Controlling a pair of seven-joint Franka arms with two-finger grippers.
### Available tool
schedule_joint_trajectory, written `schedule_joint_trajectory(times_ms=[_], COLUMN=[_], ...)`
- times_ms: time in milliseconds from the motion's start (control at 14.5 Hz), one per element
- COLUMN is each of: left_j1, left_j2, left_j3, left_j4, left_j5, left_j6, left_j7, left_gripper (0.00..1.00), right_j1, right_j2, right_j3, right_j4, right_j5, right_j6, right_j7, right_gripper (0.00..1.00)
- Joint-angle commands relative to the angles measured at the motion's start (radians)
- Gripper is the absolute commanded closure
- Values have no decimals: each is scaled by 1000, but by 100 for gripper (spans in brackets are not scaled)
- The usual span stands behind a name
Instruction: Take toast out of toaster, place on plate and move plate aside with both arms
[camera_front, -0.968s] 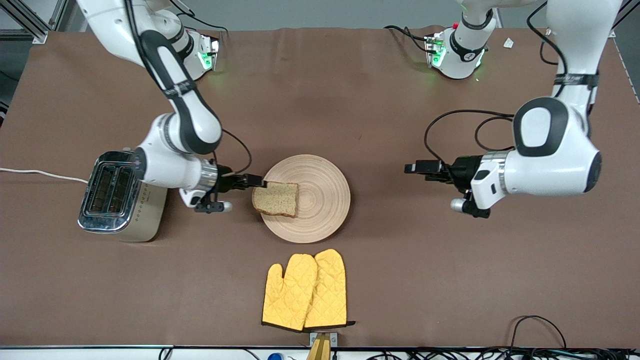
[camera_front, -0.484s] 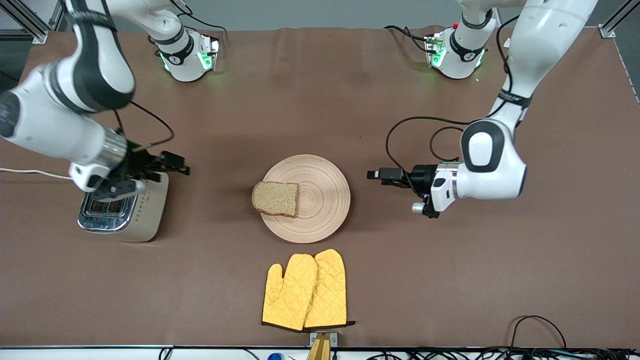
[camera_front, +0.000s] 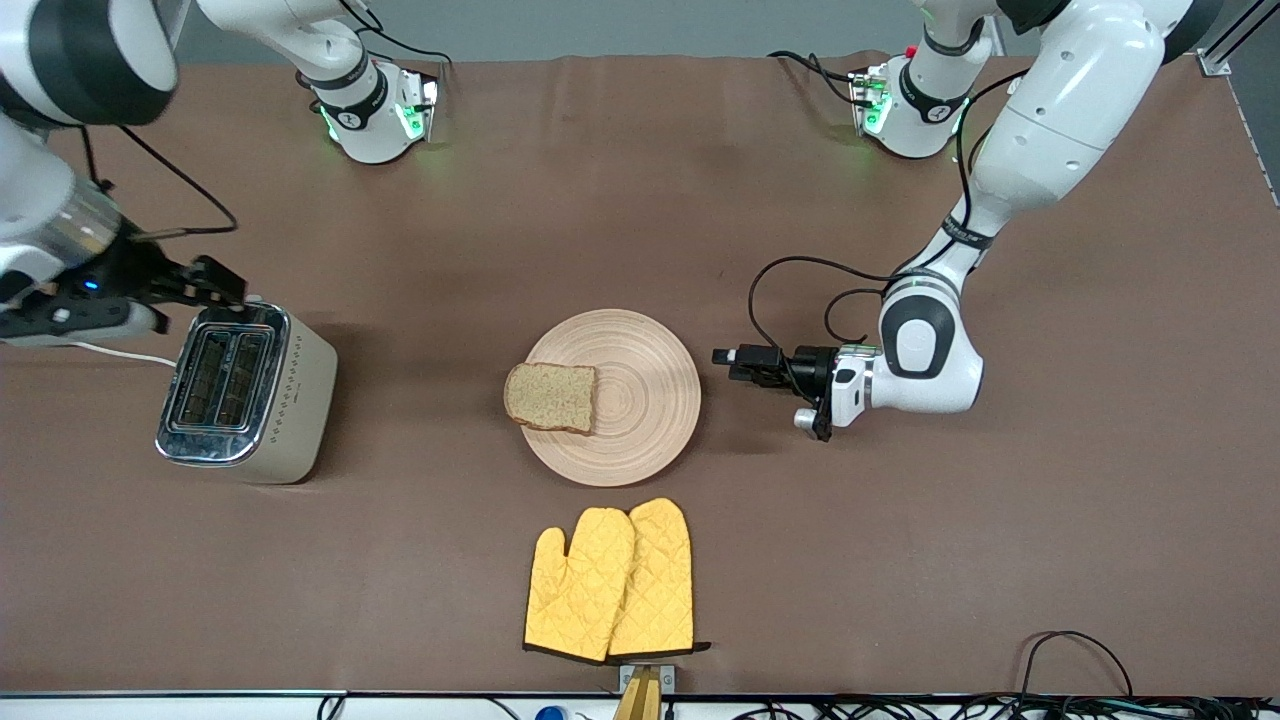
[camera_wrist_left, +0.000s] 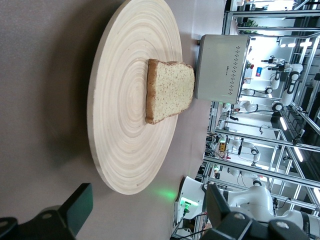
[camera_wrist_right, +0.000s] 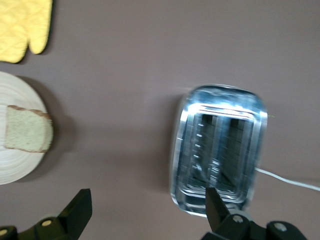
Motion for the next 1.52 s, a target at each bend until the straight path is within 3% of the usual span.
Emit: schedule_joint_trajectory(times_ms=[0,138,484,829,1106,1175,1313,1452], left_j1=[-12,-33,-70,-85,-90,-94,-101,-105], left_j2=[68,102,131,153,170,170,170,170], left_j3=[-6,-6,-6,-6,-6,-6,-6,-6], left_j4=[37,64,86,98,98,98,107,110], left_j5=[-79,-114,-136,-172,-176,-177,-177,-177], left_j6=[14,17,105,106,128,129,129,132], left_j7=[99,121,126,126,126,126,126,126], left_gripper=[0,0,0,1,4,13,43,78], right_j1=[-56,-105,-174,-166,-163,-175,-383,-366], right_j2=[-14,-6,1,-3,-6,-6,-2,-2], right_j3=[11,10,8,17,19,27,256,269], right_j4=[97,188,191,196,254,254,257,259], right_j5=[-34,-68,-24,-5,-28,-25,-28,-34], right_j6=[-119,-144,-144,-150,-233,-248,-247,-244], right_j7=[5,-11,-48,-51,-53,-51,-51,-50], right_gripper=[0,0,0,0,0,0,0,0])
